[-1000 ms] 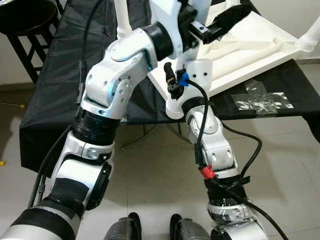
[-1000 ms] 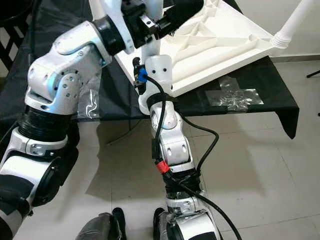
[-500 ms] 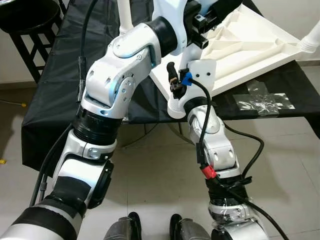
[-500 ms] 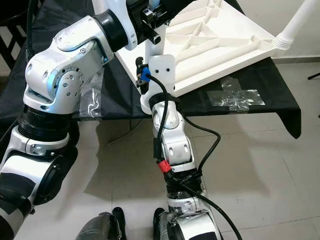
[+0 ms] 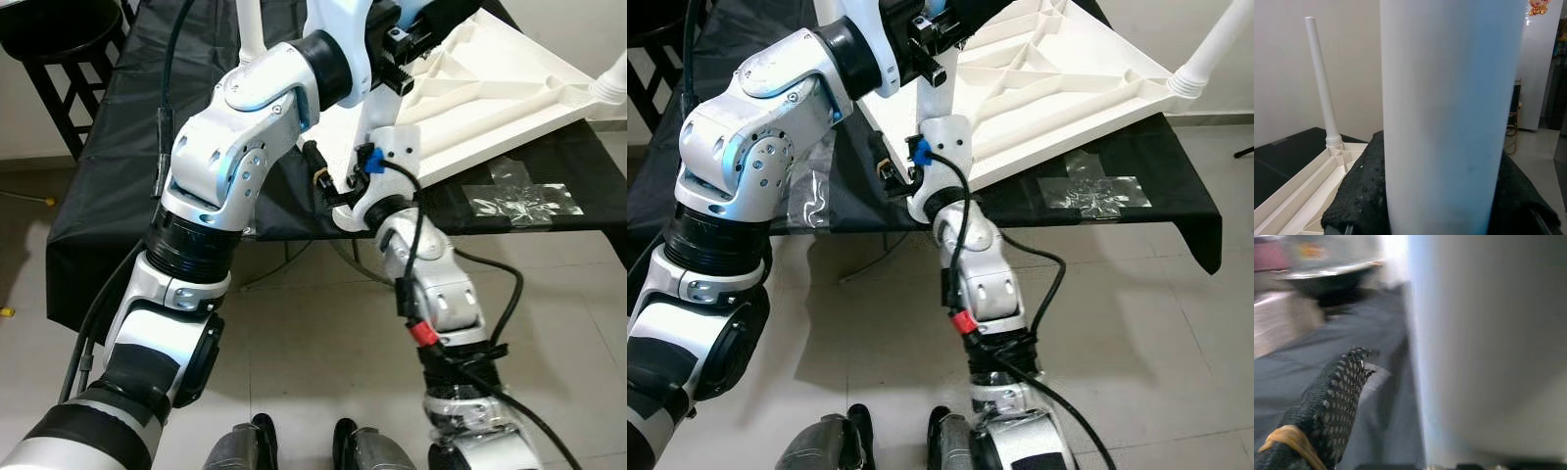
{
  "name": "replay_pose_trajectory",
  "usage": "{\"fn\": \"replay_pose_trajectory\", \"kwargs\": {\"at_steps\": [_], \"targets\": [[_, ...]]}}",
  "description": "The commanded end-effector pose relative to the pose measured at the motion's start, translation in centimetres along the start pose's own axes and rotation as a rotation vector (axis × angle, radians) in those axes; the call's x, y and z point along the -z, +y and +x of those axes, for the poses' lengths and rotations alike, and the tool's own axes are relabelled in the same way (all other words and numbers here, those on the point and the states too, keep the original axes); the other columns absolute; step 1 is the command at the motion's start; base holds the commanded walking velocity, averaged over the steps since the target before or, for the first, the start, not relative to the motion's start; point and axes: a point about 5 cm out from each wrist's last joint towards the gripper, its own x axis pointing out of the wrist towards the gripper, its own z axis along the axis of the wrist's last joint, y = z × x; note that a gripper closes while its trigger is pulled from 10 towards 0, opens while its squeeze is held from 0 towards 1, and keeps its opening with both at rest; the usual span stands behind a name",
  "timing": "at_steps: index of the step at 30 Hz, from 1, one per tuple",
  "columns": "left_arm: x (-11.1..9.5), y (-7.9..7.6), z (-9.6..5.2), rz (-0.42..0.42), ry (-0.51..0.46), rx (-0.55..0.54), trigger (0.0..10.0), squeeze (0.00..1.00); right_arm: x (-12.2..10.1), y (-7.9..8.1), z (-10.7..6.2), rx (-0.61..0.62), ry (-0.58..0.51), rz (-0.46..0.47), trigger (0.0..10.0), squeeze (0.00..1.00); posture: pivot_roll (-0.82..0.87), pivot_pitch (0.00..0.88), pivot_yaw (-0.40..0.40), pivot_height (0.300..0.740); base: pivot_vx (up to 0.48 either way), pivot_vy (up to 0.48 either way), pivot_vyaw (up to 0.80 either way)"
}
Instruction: Building children table
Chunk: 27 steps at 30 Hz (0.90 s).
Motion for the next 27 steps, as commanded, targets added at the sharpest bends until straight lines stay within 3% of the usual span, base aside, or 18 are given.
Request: {"fn": "replay_pose_trajectory", "kwargs": {"at_steps": [1,3,5,10,11,13,20,22,27], "targets": [[-0.5,-1.6,0.7,0.023,-0.007,0.098,0.0,0.0,-0.9,0.8,0.2,-0.052,-0.046,0.009,10.0,1.0,0.02,0.249,-0.014,0.74,0.0,0.0,0.0],[-0.5,-1.6,0.7,0.023,-0.008,0.099,0.0,0.0,-1.5,0.1,-0.1,-0.113,-0.047,-0.032,10.0,1.0,0.02,0.249,-0.012,0.74,0.0,0.0,0.0],[-0.4,-1.7,0.8,0.021,-0.012,0.107,0.0,0.0,-3.5,-3.2,-0.7,-0.271,-0.032,-0.12,10.0,1.0,0.02,0.246,-0.009,0.74,0.0,0.0,0.0],[-0.4,-1.8,0.9,0.021,-0.012,0.11,0.0,0.0,-4.4,-4.3,-0.8,-0.319,-0.032,-0.152,10.0,1.0,0.02,0.244,-0.009,0.74,0.0,0.0,0.0],[-0.4,-1.8,0.9,0.019,-0.013,0.112,0.0,0.0,-5.0,-5.3,-0.8,-0.335,-0.028,-0.186,10.0,0.04,0.02,0.245,-0.008,0.74,0.0,0.0,0.0],[-0.4,-1.8,0.9,0.019,-0.014,0.116,0.0,0.0,-5.4,-6.0,-0.8,-0.378,-0.014,-0.204,10.0,0.0,0.03,0.243,-0.008,0.74,0.0,0.0,0.0],[-0.4,-1.9,0.8,0.02,-0.012,0.124,0.0,0.0,-5.4,-7.0,-1.4,-0.502,0.04,-0.225,10.0,0.0,0.04,0.244,-0.009,0.74,0.0,0.0,0.0],[-0.4,-1.9,0.8,0.021,-0.008,0.132,0.0,0.0,-4.7,-7.5,-2.2,-0.595,0.106,-0.195,10.0,0.0,0.04,0.245,-0.008,0.74,0.0,0.0,0.0],[-0.5,-1.9,0.8,0.019,-0.007,0.137,0.0,0.0,-3.8,-7.7,-2.7,-0.67,0.143,-0.136,10.0,0.0,0.04,0.248,-0.002,0.74,0.0,0.0,0.0]]}}
